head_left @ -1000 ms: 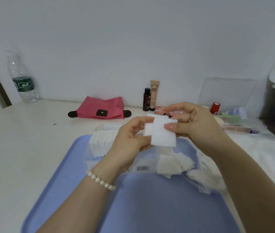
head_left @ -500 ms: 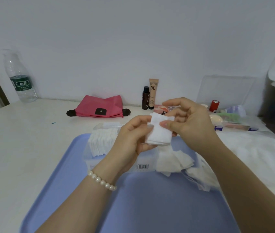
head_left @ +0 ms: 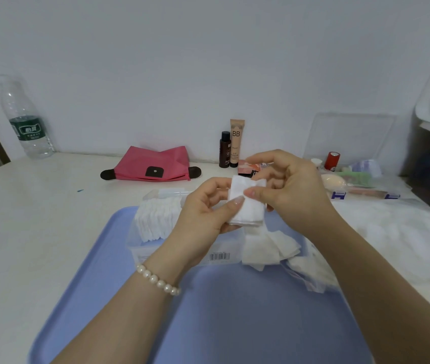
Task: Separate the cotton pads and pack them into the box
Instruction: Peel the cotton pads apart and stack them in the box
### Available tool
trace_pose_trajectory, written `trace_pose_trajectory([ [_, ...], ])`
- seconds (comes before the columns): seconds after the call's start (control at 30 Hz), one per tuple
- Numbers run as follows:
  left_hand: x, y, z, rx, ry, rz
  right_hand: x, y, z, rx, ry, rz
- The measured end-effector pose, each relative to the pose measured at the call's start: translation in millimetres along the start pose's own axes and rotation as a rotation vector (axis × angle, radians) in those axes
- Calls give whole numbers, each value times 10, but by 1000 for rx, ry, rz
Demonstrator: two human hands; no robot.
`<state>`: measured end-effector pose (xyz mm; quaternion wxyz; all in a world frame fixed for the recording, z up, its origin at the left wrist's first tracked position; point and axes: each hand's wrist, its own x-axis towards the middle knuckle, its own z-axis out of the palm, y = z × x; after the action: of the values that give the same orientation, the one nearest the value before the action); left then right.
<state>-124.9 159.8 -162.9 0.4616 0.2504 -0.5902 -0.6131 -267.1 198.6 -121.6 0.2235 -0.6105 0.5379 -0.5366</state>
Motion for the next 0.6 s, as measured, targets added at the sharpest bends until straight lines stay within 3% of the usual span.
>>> trace_pose_trajectory([
  [0.13,-3,12,8,-10,13,-2,16,0,3,-85,23,-4],
  [0.3,49,-3,-54,34,152,15,69,10,-179,-203,59,135],
  [0.47,49,9,-80,46,178,-8,11,107,-82,-993,-373,326],
  [0.6,49,11,-68,21,183,-56,-77,212,45,-1214,-436,370],
])
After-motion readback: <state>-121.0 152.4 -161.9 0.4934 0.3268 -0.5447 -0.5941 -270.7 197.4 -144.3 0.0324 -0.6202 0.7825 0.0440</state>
